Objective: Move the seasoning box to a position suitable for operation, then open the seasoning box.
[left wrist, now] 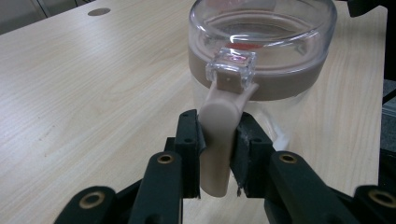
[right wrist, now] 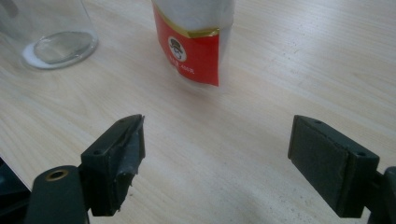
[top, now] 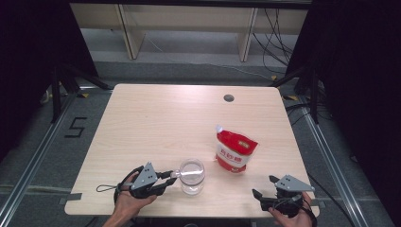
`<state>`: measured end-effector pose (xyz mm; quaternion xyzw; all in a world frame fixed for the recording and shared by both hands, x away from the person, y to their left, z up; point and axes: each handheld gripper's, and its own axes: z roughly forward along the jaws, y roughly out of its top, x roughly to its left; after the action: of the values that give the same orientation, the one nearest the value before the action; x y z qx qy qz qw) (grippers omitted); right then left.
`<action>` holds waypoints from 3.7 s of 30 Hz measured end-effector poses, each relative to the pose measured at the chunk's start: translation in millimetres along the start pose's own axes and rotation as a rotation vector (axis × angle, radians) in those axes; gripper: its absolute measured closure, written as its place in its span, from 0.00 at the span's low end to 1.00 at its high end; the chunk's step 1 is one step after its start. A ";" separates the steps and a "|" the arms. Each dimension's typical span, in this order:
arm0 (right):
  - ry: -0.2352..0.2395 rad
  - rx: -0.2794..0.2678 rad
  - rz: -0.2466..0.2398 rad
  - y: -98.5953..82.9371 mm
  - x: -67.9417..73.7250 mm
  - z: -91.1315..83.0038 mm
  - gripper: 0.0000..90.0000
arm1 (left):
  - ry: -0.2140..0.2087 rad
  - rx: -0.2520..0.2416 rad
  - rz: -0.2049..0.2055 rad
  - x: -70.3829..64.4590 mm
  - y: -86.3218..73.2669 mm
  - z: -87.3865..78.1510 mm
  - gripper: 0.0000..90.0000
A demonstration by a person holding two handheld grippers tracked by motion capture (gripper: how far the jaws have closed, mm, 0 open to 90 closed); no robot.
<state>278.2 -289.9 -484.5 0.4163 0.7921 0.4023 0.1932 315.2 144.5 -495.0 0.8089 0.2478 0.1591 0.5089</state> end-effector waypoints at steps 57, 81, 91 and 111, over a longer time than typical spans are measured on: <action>0.078 -0.066 -0.066 10.1 21.4 1.8 0.36 | 0.075 -0.073 -0.075 -12.6 36.8 -20.9 0.99; 0.193 -0.132 -0.166 33.4 52.6 22.1 0.67 | 0.070 -0.081 -0.063 -11.6 33.2 -18.6 0.99; 0.256 -0.175 -0.221 53.4 74.1 40.2 0.87 | 0.069 -0.087 -0.079 -12.4 32.2 -18.6 0.99; 0.296 -0.218 -0.299 84.0 101.4 66.9 0.98 | 0.065 -0.080 -0.063 -9.6 30.4 -20.8 0.99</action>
<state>304.8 -147.7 -454.8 0.2073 0.8167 0.5089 0.1761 303.9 143.6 -458.6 0.7742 0.2829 0.1791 0.5371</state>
